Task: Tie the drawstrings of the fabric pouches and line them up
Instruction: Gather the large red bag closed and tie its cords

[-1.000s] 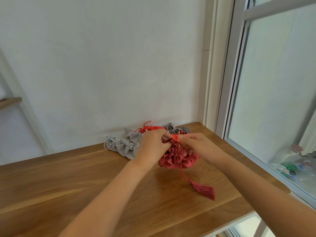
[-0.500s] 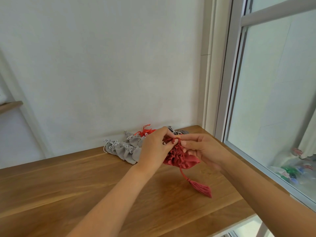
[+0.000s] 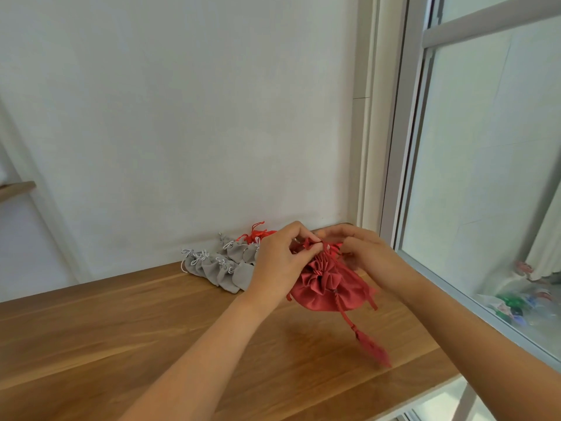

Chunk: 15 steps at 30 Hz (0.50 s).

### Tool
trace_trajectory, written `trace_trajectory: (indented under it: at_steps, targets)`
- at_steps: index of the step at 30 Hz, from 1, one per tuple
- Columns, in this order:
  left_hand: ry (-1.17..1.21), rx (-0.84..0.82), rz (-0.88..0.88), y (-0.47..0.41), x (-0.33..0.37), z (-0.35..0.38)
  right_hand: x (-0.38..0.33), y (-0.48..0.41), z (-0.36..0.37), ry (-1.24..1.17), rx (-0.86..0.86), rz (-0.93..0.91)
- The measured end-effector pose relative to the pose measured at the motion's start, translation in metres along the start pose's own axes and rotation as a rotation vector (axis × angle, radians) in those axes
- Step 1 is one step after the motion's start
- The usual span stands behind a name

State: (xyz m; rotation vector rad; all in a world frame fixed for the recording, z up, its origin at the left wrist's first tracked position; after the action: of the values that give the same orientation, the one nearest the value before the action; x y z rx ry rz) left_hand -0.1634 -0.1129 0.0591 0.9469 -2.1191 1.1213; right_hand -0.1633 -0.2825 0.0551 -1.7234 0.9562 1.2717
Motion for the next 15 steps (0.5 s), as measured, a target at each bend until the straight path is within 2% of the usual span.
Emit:
trace_trajectory:
  at_steps: [3,5,9,13,15]
  targets:
    - [-0.017,0.011,-0.002,0.001,0.0,0.0,0.002,0.005,-0.004,-0.276,-0.169,-0.025]
    - [-0.024,0.027,-0.009,0.001,-0.001,0.001,0.002,0.009,-0.005,-0.293,-0.183,-0.028]
    - [0.0,0.015,-0.031,0.001,-0.003,0.003,-0.003,0.012,-0.005,0.06,-0.084,-0.009]
    - [0.065,-0.004,-0.043,0.001,-0.003,0.001,-0.01,0.014,-0.007,0.286,-0.049,-0.015]
    - [-0.02,0.002,-0.04,0.0,-0.007,0.001,-0.011,0.014,-0.008,0.395,-0.015,0.007]
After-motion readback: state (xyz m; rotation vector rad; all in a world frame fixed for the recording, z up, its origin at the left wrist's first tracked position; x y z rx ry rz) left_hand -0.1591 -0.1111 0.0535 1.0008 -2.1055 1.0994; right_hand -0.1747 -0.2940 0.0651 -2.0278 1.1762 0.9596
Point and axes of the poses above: each hand's wrist, its own y-axis away from the middle knuckle, its own z-axis out of the palm, x = y × z, the point moved 1 cm from there along -y, towards the middle knuckle, and after that the axes turned 15 degrees about -x, right-handed, at the moved point
